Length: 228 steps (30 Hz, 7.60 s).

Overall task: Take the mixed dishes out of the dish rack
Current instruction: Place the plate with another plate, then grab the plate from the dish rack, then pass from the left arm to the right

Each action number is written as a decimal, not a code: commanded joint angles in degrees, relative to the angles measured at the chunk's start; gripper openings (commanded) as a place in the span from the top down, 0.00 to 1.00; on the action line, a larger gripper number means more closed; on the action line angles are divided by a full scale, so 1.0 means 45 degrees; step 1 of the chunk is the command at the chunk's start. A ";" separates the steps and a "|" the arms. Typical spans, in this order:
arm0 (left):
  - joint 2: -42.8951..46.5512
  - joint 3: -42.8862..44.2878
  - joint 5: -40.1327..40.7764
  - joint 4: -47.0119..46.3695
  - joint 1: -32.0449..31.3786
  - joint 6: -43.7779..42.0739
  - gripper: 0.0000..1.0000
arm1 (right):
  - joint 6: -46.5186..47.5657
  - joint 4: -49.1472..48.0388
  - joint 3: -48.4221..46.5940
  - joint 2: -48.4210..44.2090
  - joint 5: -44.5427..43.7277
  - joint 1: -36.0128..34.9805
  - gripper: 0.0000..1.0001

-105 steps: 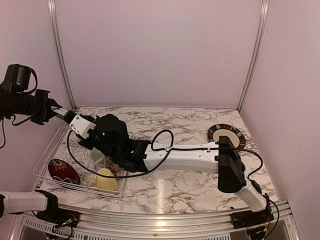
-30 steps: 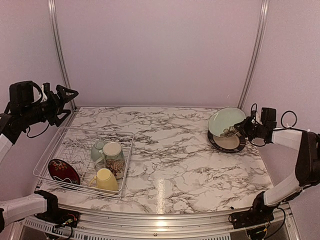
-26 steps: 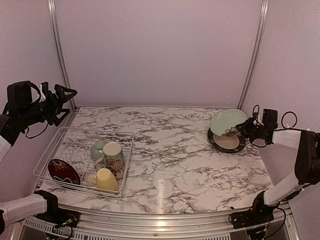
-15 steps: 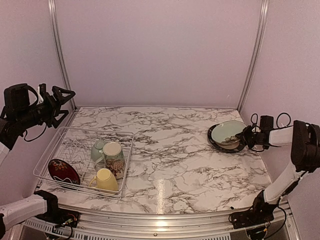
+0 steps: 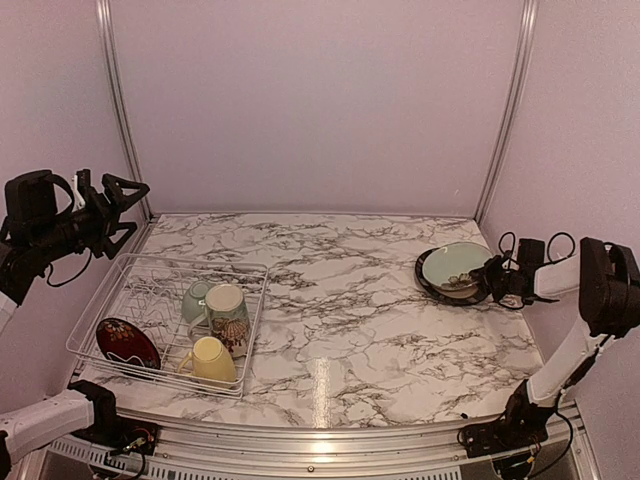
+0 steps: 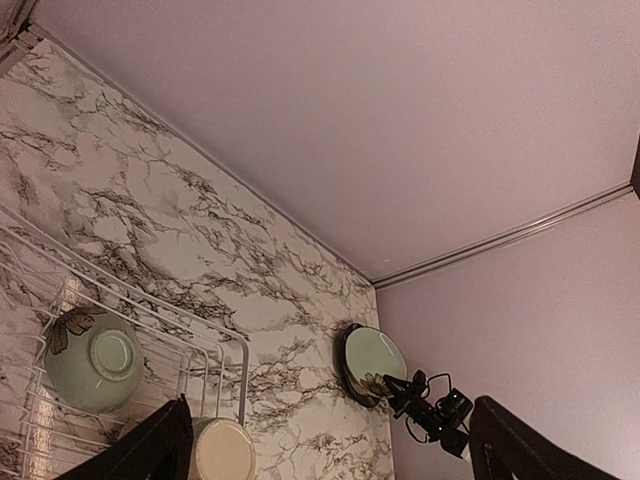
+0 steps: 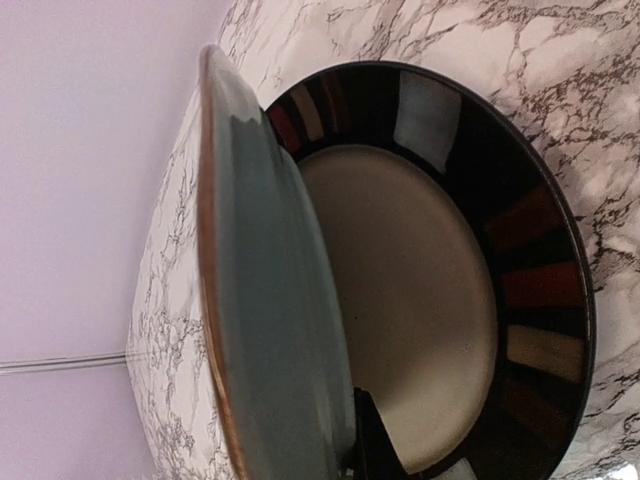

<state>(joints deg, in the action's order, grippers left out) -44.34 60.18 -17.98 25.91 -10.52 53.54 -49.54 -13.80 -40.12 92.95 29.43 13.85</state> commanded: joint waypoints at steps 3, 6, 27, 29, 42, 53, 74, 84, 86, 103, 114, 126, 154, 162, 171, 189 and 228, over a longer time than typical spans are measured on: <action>-0.0075 0.0004 -0.0042 -0.0091 -0.0109 -0.0101 0.01 | 0.0187 -0.1598 -0.0220 -0.0118 0.0177 0.0146 0.90; -0.0026 -0.0138 0.0049 -0.0222 -0.0141 -0.0071 0.01 | 0.0452 -0.1368 -0.0206 -0.0128 0.0025 0.0146 0.78; -0.0253 0.0005 -0.0050 -0.0510 -0.0327 0.0007 0.01 | 0.2756 0.2065 0.0061 -0.2938 -0.3063 0.0146 0.16; -0.0245 0.0005 -0.0056 -0.0479 -0.0337 0.0007 0.01 | 0.2926 0.2482 -0.0022 -0.3086 -0.3360 0.0146 0.13; -0.0083 -0.0015 0.0210 -0.0097 -0.0357 -0.0257 0.01 | 0.3770 0.3676 -0.0324 -0.3867 -0.4140 0.0146 0.04; -0.0850 0.0706 0.1520 0.2646 -0.0448 -0.0641 0.01 | 0.5453 0.3980 -0.1374 -0.4248 -0.4928 -0.1696 0.07; -0.2005 0.2141 0.8309 1.2570 -0.3384 0.5354 0.01 | 0.8079 0.2367 -0.3793 -0.2173 -0.5348 -0.7879 0.14; -0.2211 0.0733 0.7995 1.2024 -0.3384 0.6891 0.09 | 0.8032 0.2138 -0.3714 -0.2307 -0.5355 -0.8211 0.15; -0.2291 0.0493 0.7974 1.1896 -0.3384 0.7026 0.13 | 0.8050 0.2149 -0.3683 -0.2432 -0.5421 -0.8261 0.16; -0.3327 -0.1223 0.7473 1.0290 -0.3229 0.6884 0.41 | 0.7903 0.1899 -0.3437 -0.2725 -0.5466 -0.8511 0.17; -0.3920 -0.1396 0.7392 0.9796 -0.2420 0.5882 0.48 | 0.7923 0.1974 -0.3412 -0.2870 -0.5564 -0.8520 0.17; -0.3849 -0.1594 0.7156 0.9265 -0.1724 0.5254 0.72 | 0.8020 0.2246 -0.3559 -0.3100 -0.5768 -0.8542 0.18; -0.2335 0.3535 0.6023 1.0531 -0.0903 0.4444 1.00 | 0.8488 0.2595 -0.4378 -0.2684 -0.6310 -0.9414 0.18; -0.1806 0.5449 0.5646 0.8483 -0.0894 0.2716 1.00 | 0.9262 0.2899 -0.5425 -0.1978 -0.7158 -1.0686 0.18; -0.1906 0.4369 0.3780 0.5425 -0.0903 0.3152 1.00 | 1.0966 0.2947 -0.7636 -0.0408 -0.7726 -1.3296 0.18; -0.2235 0.2119 0.0714 0.1029 -0.1158 0.4676 1.00 | 1.6763 0.0114 -1.1124 0.3091 -1.0057 -1.7720 0.19; -0.3133 0.1654 0.2022 -0.0560 -0.3960 0.6049 1.00 | 1.9443 -0.1688 -1.4341 0.6728 -1.3122 -1.8690 0.87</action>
<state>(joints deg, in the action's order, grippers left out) -58.94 67.57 -9.37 28.12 -27.86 80.62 38.57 -21.78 -101.71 122.80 -28.73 -70.91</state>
